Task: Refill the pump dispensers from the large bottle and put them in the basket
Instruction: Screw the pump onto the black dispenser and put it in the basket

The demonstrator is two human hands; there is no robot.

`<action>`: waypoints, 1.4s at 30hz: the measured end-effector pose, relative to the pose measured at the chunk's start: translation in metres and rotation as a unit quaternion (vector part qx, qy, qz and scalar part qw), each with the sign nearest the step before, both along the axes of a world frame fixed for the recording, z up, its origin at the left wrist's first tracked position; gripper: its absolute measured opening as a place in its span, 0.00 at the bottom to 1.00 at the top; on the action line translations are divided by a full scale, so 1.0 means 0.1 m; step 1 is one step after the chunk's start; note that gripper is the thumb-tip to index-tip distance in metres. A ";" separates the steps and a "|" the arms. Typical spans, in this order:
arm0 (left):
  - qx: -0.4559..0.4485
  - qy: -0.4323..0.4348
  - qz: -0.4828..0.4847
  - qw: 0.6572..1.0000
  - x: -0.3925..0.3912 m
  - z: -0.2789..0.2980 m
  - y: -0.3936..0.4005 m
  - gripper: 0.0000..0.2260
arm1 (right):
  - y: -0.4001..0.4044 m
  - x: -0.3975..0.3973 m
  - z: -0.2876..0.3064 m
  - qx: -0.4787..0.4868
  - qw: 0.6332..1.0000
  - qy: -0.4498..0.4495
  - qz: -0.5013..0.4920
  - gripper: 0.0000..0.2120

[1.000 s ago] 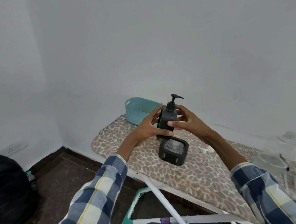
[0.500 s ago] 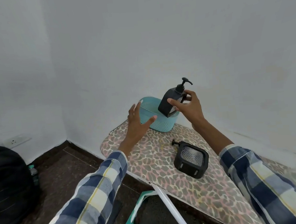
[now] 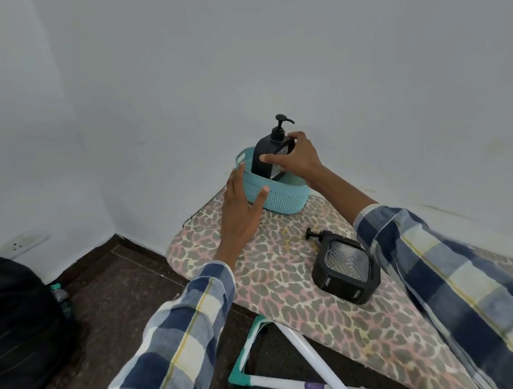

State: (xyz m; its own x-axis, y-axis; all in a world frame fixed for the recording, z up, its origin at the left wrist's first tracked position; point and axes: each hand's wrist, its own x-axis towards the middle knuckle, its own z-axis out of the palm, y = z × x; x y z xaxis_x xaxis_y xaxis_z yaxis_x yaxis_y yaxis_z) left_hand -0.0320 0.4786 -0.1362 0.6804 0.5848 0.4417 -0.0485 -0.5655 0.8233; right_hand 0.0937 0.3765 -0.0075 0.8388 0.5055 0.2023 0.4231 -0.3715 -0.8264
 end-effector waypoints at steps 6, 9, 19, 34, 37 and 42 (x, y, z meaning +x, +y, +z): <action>0.033 -0.013 0.009 0.999 0.04 -0.05 0.03 0.40 | 0.32 0.27 -0.19 -0.049 0.996 0.048 0.052 0.55; 0.044 -0.017 0.012 0.999 0.05 -0.07 0.04 0.42 | 0.37 0.16 -0.21 -0.072 0.994 0.036 0.069 0.43; 0.072 -0.015 0.019 0.997 0.05 -0.08 0.03 0.43 | 0.24 0.08 -0.17 -0.123 0.987 -0.008 0.103 0.33; 0.038 0.039 0.002 0.999 -0.12 0.04 -0.18 0.46 | -1.59 -0.49 -0.46 -0.015 0.985 -0.172 -0.005 0.16; 0.008 0.057 0.024 0.998 -0.21 0.05 -0.49 0.42 | -1.90 -0.56 -0.54 -0.031 0.990 -0.135 -0.029 0.14; 0.017 0.020 0.067 0.997 -0.38 0.09 -1.16 0.19 | -2.31 -0.72 -0.74 -0.034 0.992 -0.095 -0.082 0.14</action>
